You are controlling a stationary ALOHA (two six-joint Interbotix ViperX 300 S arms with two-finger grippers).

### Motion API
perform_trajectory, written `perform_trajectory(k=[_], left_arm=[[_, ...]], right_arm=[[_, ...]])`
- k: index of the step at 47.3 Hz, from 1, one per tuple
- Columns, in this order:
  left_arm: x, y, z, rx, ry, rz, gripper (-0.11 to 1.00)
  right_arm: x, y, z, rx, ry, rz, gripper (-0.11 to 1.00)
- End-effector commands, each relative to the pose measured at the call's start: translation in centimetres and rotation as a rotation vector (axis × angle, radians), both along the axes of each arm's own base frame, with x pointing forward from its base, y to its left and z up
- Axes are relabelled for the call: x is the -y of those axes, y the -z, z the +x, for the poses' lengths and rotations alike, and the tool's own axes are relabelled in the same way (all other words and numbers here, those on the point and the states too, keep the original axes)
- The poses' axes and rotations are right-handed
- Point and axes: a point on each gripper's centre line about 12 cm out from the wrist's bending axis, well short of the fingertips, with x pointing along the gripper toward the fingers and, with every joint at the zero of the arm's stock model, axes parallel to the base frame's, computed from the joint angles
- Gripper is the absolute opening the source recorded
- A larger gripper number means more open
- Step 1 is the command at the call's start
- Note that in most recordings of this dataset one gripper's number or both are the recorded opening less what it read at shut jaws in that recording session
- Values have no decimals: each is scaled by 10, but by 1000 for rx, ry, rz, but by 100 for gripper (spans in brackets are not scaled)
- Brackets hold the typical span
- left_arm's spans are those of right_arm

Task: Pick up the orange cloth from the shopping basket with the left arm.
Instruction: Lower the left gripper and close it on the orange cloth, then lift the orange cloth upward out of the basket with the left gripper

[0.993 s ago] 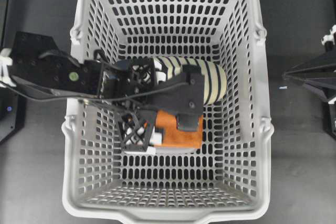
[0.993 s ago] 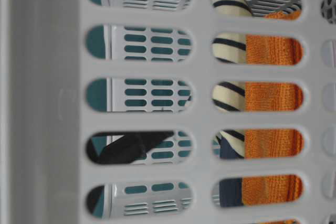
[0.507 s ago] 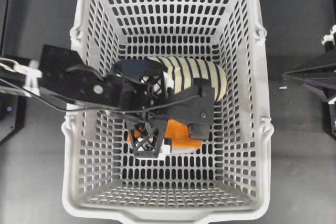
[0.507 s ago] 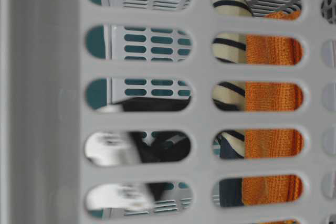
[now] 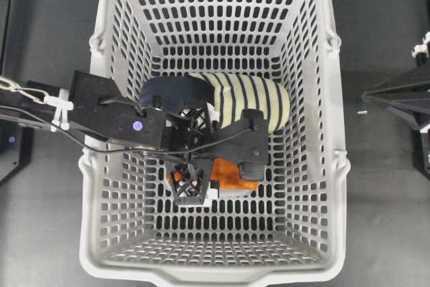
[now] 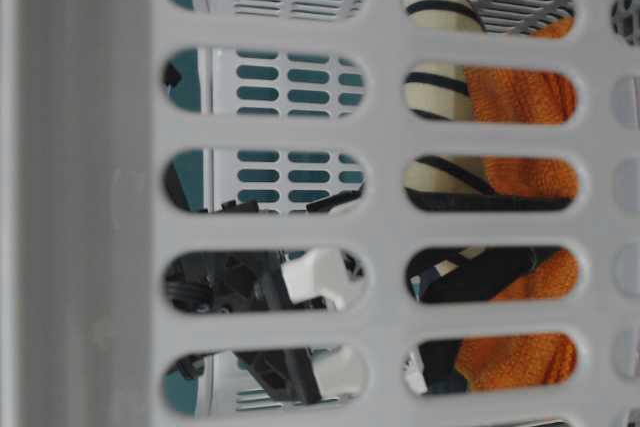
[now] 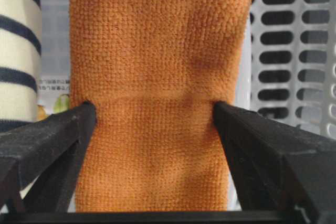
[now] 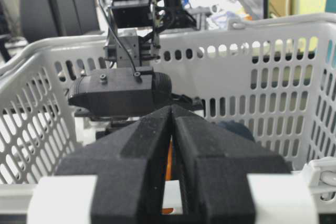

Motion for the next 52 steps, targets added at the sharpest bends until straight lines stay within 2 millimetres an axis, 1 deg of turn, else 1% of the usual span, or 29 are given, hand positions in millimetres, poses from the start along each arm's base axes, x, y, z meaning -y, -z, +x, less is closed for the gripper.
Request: perform_trajectory(k=[1,8,13,18,22,25,27,29,34,40,47,52], left_arm=[[0,0,-1,5,3,4,89],[-1,2,-4,0,6,5,87],[0,1,-3,2,11,7,78],[0,-4,-5,8,19,11,59],[-1,-13,-6,29,20,12,35],[-2,-23,-7,47,16,8,20],[-3,-30,-8,59,14,8,15],[-3,-36,-10,68,13,7,15],[-4,-59,-11,105,12,4,15],[-5,-100,-12,158,7,-1,15],[-7,-160,-13,242,1,-8,15],[-8,-199,-20,272,-5,-11,15]], right_arm=[[1,-3,1,9,4,3,-1],[1,-4,1,12,4,4,-1],[1,-4,1,12,4,3,-1],[1,-4,1,15,4,3,-1],[1,-5,0,21,4,3,-1],[1,-5,0,20,4,4,-1],[1,-5,0,20,4,3,-1],[1,-5,0,20,4,3,-1],[1,-5,-1,21,4,4,-1],[1,-4,-2,21,4,4,-1],[1,-3,-4,23,4,3,-1],[1,-3,-4,23,4,4,-1]])
